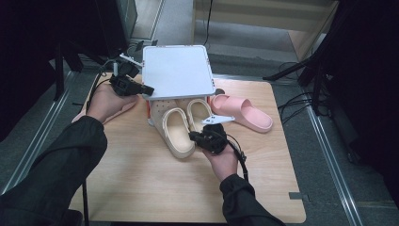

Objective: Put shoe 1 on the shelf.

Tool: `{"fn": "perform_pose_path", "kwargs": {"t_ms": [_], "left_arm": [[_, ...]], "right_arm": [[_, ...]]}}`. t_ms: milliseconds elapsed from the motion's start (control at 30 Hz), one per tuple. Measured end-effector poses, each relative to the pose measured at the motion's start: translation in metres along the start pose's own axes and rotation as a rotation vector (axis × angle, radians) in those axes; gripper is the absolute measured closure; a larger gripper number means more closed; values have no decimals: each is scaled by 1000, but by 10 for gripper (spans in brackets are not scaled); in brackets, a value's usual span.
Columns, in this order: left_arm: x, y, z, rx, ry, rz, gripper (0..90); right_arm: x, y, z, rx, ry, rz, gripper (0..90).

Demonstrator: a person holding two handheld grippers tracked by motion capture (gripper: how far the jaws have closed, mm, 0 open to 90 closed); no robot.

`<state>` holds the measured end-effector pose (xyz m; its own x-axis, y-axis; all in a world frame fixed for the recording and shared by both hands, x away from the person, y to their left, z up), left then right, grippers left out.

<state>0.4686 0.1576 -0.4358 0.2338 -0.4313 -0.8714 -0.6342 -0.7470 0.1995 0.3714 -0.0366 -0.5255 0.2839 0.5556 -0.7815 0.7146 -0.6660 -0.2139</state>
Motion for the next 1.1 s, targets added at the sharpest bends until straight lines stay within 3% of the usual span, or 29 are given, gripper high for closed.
{"fn": "perform_pose_path", "kwargs": {"t_ms": [400,633,867,1100], "left_arm": [[0,0,0,-2,2,4,895],[0,0,0,-6,7,7,895],[1,1,0,-7,2,0,897],[1,1,0,-12,2,3,898]], "right_arm": [[4,-27,39,-51,-15,-36,900],[20,-28,59,-85,-77,-23,900],[30,-19,52,-66,-78,-8,900],[36,-23,38,-63,-59,-13,900]]}}
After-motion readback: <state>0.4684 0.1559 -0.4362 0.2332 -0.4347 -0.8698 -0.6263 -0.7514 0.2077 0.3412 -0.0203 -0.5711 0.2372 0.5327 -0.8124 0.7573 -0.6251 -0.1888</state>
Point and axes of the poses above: each handheld gripper's, and its own axes: x roughly forward along the jaws, z roughly out of its underside, y roughly to its right, the point moved 9 cm from there along x, roughly forward along the jaws, and after that the axes turned 15 degrees about -y, right-handed, at the moved point
